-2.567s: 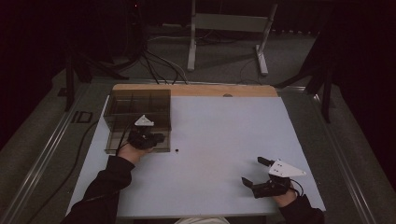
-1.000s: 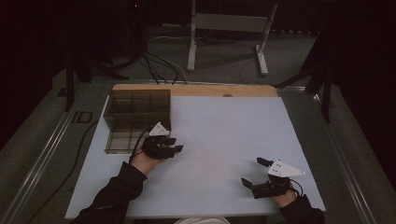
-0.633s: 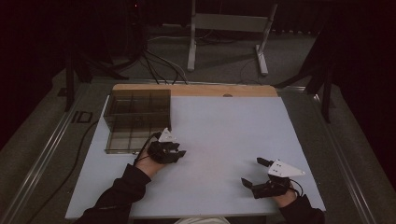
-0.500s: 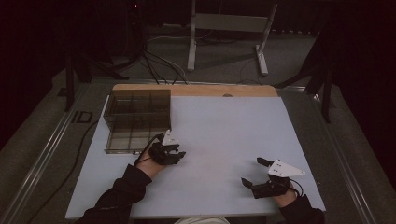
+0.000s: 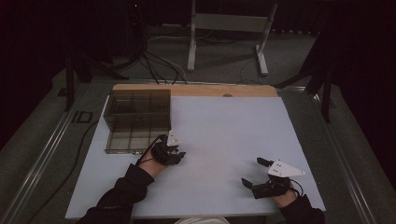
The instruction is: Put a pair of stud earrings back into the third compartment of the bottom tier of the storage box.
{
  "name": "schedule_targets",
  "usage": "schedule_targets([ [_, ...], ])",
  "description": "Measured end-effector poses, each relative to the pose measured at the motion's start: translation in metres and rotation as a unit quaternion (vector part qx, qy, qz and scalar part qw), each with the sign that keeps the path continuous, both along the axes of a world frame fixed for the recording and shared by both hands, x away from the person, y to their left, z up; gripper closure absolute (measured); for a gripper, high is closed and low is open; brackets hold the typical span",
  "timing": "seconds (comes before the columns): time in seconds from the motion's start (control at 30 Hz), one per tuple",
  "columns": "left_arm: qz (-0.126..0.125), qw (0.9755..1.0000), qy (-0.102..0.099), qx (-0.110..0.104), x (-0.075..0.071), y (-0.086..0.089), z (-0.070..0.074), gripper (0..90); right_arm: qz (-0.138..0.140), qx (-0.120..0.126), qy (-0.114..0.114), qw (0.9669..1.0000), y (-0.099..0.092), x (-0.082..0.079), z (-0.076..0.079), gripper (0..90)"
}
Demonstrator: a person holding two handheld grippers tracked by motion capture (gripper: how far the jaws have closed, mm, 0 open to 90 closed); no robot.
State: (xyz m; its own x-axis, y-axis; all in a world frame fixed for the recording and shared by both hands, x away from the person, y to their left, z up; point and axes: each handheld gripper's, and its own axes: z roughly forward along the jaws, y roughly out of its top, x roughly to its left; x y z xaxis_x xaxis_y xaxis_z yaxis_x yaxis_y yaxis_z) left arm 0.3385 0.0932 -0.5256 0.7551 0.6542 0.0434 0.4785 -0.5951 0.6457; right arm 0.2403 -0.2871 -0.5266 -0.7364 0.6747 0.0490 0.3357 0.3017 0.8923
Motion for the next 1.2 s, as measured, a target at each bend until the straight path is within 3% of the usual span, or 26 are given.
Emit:
schedule_targets([
  [0.27, 0.007, 0.9998, 0.013, -0.01, 0.0031, 0.0017, -0.0025, 63.3, -0.001, 0.002, 0.0, 1.0, -0.0002, -0.0002, 0.0002, 0.1],
  [0.63, 0.015, 0.9979, 0.042, -0.048, 0.006, 0.0071, -0.0039, 75.7, 0.0, 0.0, -0.001, 1.0, -0.0001, -0.0002, 0.0001, 0.1],
  [1.2, 0.008, 0.9974, 0.05, -0.052, 0.0049, 0.0071, -0.0028, 80.9, -0.001, -0.001, 0.0, 1.0, 0.0003, -0.0001, -0.0002, 0.1],
])
